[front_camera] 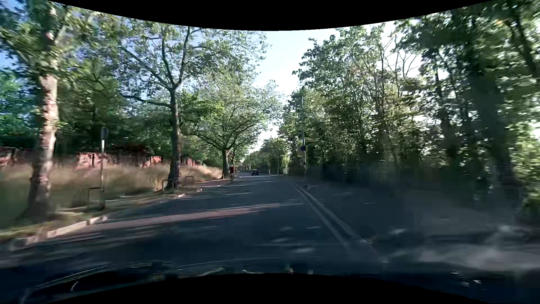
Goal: Follow the waypoints while adhering to traffic rules and regulations
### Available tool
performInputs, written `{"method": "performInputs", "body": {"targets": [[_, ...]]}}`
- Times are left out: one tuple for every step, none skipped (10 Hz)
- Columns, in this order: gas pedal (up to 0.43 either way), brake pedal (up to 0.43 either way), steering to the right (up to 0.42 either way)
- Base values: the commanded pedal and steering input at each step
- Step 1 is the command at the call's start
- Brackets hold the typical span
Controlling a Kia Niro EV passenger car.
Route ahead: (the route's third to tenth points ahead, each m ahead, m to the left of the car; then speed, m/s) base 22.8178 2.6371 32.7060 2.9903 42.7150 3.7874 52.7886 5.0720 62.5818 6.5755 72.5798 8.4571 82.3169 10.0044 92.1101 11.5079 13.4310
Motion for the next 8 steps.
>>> {"method": "performInputs", "body": {"targets": [[0.087, 0.000, -0.001], [0.087, 0.000, -0.001], [0.087, 0.000, -0.001], [0.087, 0.000, -0.003], [0.087, 0.000, -0.004], [0.087, 0.000, -0.006], [0.087, 0.000, -0.010], [0.087, 0.000, -0.011]]}}
